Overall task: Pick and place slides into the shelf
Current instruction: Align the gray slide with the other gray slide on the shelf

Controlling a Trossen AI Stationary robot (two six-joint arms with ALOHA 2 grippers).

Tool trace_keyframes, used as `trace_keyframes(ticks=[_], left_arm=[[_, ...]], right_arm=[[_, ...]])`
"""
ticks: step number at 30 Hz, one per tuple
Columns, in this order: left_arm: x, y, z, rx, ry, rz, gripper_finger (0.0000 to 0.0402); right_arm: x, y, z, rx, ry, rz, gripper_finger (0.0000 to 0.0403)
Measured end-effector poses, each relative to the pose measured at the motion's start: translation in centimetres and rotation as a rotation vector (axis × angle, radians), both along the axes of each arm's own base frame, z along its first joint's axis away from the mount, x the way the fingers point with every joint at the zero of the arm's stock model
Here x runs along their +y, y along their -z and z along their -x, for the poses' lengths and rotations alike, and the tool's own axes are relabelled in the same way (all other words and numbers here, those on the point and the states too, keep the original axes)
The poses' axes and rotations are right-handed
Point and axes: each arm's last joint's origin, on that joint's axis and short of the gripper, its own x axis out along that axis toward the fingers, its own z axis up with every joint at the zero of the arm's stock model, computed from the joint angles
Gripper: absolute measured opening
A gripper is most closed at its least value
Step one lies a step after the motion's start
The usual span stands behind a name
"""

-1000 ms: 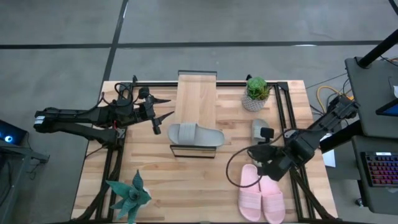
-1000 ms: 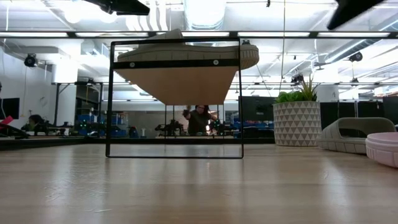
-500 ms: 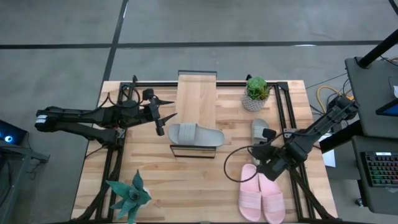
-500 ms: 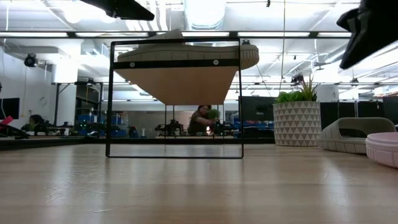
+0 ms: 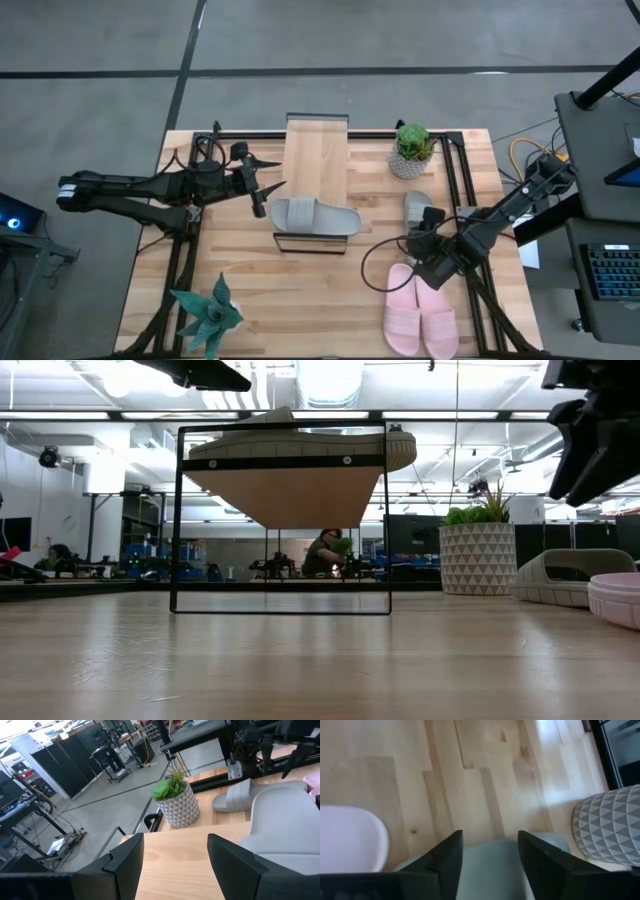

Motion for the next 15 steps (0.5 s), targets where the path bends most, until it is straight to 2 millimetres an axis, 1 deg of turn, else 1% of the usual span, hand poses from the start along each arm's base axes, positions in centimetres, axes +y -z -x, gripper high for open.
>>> trace_keyframes(ticks=[4, 15], left_arm=[[0.0, 0.0, -0.1, 0.002, 0.0, 0.0, 0.0204], [0.0, 0.3, -0.4, 0.016, 0.0, 0.001, 0.0204]], right_arm=[[-0.3, 0.5, 0.3, 0.016, 0.0, 0.026, 0.0193], [-0.9, 1.4, 1.0, 0.08, 0.0, 0.077, 0.0194]])
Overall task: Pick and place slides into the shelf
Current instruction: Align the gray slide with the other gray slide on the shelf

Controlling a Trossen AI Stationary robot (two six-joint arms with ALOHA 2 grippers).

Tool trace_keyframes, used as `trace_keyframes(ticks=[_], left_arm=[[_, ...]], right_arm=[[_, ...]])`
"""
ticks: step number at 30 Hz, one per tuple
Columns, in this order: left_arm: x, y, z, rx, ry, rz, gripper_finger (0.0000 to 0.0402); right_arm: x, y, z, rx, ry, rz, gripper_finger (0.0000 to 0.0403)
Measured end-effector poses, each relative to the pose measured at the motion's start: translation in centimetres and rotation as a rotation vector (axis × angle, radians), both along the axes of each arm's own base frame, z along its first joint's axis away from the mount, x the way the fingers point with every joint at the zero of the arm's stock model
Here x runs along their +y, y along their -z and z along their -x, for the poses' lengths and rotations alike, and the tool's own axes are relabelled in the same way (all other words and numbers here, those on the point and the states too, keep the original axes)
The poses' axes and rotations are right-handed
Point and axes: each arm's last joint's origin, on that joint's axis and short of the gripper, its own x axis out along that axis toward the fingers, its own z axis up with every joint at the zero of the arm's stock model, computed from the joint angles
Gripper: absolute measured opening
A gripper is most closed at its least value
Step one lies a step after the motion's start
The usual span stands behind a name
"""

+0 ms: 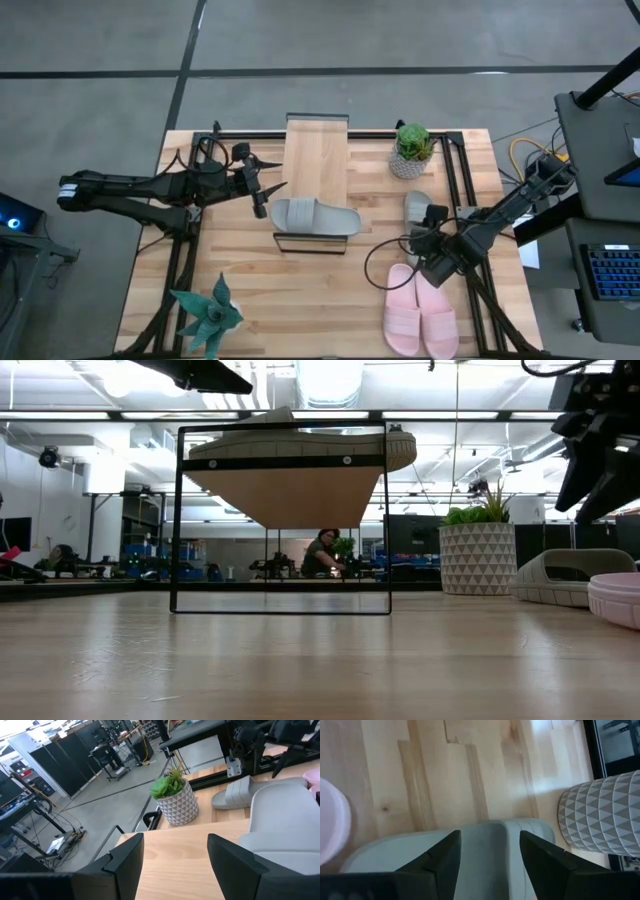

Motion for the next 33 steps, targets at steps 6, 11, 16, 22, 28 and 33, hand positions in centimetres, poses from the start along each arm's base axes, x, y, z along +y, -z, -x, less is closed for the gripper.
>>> trace_keyframes(ticks=[6, 11, 16, 22, 28, 33], left_arm=[[0.0, 0.2, -0.1, 0.009, 0.0, 0.0, 0.0204], [0.0, 0.2, -0.1, 0.01, 0.0, 0.0, 0.0204], [0.0, 0.2, -0.1, 0.012, 0.0, 0.0, 0.0204], [0.0, 0.4, -0.3, 0.023, 0.0, 0.0, 0.0204], [0.0, 0.6, -0.4, 0.033, 0.0, 0.0, 0.0204], [0.0, 0.6, -0.4, 0.032, 0.0, 0.0, 0.0204]], right_arm=[[-1.0, 1.6, 0.7, 0.041, 0.047, 0.026, 0.0193], [-2.1, 2.7, 0.8, 0.053, 0.12, 0.039, 0.0193], [-3.2, 3.2, 0.6, 0.054, 0.179, 0.041, 0.0184], [-3.9, 3.4, 0.3, 0.048, 0.231, 0.039, 0.016], [-4.2, 3.6, 0.1, 0.039, 0.253, 0.022, 0.0128], [-4.2, 3.9, 0.1, 0.028, 0.254, 0.015, 0.0097]])
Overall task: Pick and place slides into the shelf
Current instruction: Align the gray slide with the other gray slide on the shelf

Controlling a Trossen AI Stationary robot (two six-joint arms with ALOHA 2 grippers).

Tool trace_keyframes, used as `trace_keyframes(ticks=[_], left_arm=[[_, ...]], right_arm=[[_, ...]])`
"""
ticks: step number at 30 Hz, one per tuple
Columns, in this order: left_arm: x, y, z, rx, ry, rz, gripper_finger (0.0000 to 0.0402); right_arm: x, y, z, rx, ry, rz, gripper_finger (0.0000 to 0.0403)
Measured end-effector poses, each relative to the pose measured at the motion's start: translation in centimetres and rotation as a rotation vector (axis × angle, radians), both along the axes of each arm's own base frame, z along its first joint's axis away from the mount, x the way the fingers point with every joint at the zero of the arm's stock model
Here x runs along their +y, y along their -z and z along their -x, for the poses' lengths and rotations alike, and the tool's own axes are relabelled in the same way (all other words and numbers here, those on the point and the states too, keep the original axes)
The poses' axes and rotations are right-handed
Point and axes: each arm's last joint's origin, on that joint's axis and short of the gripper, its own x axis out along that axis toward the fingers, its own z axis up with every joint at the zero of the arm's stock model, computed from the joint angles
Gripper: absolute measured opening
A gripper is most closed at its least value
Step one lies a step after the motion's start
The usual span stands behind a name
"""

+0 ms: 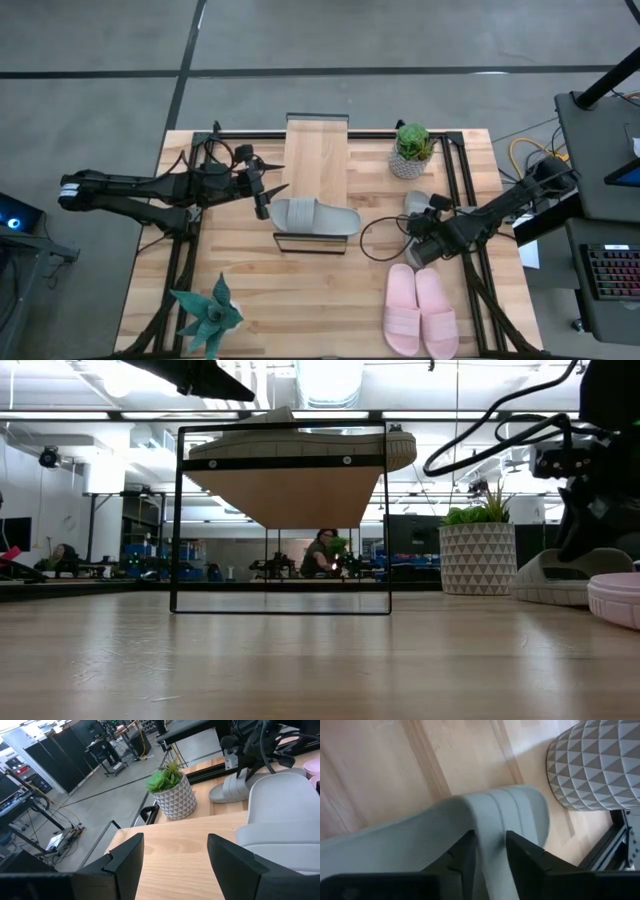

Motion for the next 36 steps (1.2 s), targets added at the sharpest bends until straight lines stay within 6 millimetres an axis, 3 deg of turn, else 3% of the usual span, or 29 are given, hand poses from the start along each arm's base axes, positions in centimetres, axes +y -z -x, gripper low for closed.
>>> trace_keyframes(ticks=[9, 15, 23, 36], left_arm=[[0.0, 0.2, -0.1, 0.015, 0.0, 0.0, 0.0204], [0.0, 0.2, -0.1, 0.014, 0.0, 0.0, 0.0204], [0.0, 0.2, -0.1, 0.014, 0.0, 0.0, 0.0204], [0.0, 0.2, -0.1, 0.014, 0.0, 0.0, 0.0204]], right_arm=[[0.1, 1.2, 0.0, -0.042, 0.002, -0.051, 0.0017], [0.1, 1.0, -0.2, -0.075, 0.002, -0.034, 0.001], [0.8, -0.7, -1.7, -0.135, -0.058, -0.013, 0.0009], [1.7, -5.4, -3.8, -0.169, -0.193, 0.053, 0.0009]])
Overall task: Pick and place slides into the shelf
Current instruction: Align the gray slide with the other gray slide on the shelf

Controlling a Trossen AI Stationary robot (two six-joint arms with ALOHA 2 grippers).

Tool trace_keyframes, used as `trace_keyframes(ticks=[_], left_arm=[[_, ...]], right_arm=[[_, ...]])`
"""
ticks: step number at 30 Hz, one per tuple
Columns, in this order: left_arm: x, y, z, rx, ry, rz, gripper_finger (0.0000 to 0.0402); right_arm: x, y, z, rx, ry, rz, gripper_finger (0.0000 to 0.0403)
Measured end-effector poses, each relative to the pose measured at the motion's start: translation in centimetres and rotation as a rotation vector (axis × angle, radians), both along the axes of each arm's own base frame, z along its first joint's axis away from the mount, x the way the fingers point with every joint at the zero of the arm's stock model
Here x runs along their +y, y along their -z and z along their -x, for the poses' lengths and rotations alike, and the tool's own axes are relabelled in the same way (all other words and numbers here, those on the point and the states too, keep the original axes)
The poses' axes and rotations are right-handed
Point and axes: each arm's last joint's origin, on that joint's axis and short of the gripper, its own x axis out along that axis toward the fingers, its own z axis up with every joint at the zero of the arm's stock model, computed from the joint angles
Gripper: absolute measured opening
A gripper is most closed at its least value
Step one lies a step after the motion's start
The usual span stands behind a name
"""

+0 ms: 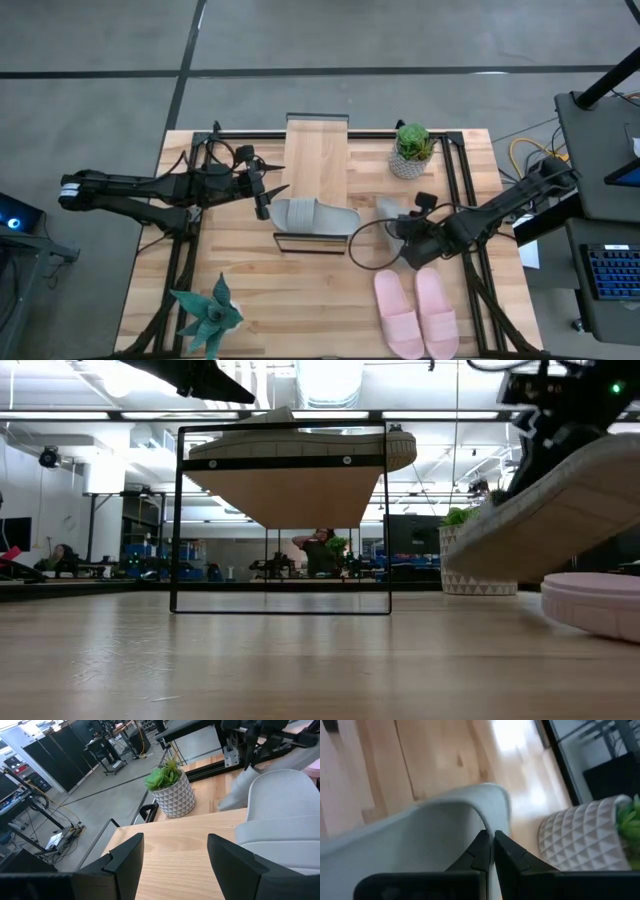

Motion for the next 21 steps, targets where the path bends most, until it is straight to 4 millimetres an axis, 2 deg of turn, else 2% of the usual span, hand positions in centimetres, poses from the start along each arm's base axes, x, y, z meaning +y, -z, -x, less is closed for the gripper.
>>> trace_keyframes(ticks=[10, 21], left_arm=[[0.0, 0.0, 0.0, 0.0, 0.0, 0.0, 0.0204], [0.0, 0.0, 0.0, 0.0, 0.0, 0.0, 0.0204]], right_arm=[[0.6, -3.2, -0.6, -0.014, -0.052, 0.029, 0.0009], [1.9, -5.7, -0.5, -0.056, -0.132, 0.09, 0.0008]])
